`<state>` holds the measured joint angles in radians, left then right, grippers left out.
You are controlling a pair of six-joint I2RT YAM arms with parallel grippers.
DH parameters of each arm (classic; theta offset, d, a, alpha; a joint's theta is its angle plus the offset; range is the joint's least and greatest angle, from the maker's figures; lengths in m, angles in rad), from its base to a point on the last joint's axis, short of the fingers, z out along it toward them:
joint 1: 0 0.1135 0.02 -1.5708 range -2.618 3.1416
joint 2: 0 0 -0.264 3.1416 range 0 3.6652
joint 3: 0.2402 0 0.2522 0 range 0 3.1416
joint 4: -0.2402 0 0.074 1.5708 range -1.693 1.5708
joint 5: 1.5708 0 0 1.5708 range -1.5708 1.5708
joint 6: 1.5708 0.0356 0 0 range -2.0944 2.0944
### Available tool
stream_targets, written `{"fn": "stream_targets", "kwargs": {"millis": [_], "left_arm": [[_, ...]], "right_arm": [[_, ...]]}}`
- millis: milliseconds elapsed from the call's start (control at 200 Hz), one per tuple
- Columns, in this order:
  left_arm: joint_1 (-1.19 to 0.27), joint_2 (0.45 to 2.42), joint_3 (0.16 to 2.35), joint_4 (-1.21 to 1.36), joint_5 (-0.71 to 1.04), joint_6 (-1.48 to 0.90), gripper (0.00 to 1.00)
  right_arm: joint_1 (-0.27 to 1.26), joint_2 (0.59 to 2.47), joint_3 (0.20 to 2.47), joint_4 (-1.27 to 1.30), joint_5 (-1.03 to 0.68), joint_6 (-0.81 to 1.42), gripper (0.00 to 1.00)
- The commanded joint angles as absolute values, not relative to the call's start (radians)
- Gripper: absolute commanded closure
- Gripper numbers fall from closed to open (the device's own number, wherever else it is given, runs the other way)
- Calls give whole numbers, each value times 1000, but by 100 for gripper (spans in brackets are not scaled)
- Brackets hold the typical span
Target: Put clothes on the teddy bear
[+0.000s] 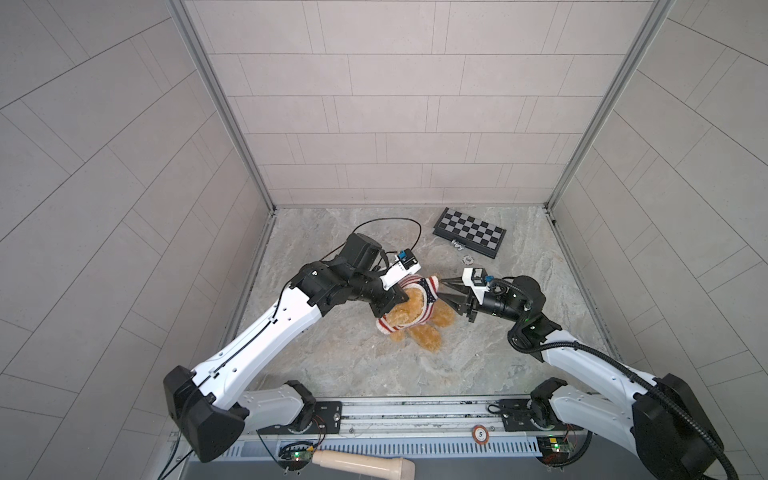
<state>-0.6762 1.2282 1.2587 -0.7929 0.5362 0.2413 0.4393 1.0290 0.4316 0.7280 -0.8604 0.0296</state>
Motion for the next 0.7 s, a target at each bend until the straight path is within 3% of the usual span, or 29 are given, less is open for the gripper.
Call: {"fn": "stream_targets", "kwargs": {"millis": [0,195,696], "left_arm": [[-679,1210,1299,-800,503,279,100],[-693,1203,1288,-796,504,288,100],[-693,1189,1258,-758,495,281,100]], "right_arm": [[439,985,443,837,-920,84,56],[449,1027,524,736,-904,87,51],[504,1022,538,544,-867,-21,54]]}}
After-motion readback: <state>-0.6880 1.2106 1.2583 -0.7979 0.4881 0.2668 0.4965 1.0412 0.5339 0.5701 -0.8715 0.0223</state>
